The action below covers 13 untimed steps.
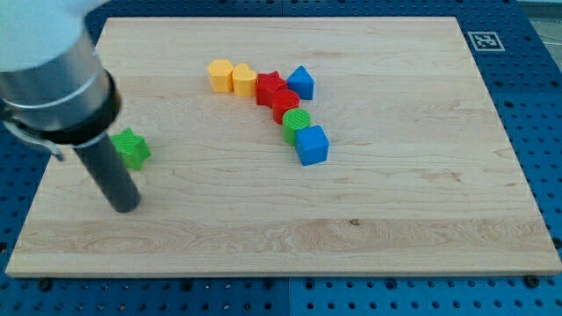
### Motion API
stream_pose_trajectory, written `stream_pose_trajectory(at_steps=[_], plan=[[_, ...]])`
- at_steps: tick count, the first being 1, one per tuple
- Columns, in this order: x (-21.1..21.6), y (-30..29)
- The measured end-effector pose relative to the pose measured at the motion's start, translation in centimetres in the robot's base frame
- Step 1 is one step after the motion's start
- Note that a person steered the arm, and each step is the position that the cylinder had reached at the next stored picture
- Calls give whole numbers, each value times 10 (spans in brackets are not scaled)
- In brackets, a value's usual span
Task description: Move the green star to the bottom center of the board
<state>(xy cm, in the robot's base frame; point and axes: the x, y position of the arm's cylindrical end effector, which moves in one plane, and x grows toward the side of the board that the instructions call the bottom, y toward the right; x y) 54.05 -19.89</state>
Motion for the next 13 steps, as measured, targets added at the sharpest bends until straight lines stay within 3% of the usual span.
stream_pose_trajectory(at_steps=[1, 9, 11, 13], plan=[[-17, -39], [-22, -106], [-74, -84], [-87, -62]])
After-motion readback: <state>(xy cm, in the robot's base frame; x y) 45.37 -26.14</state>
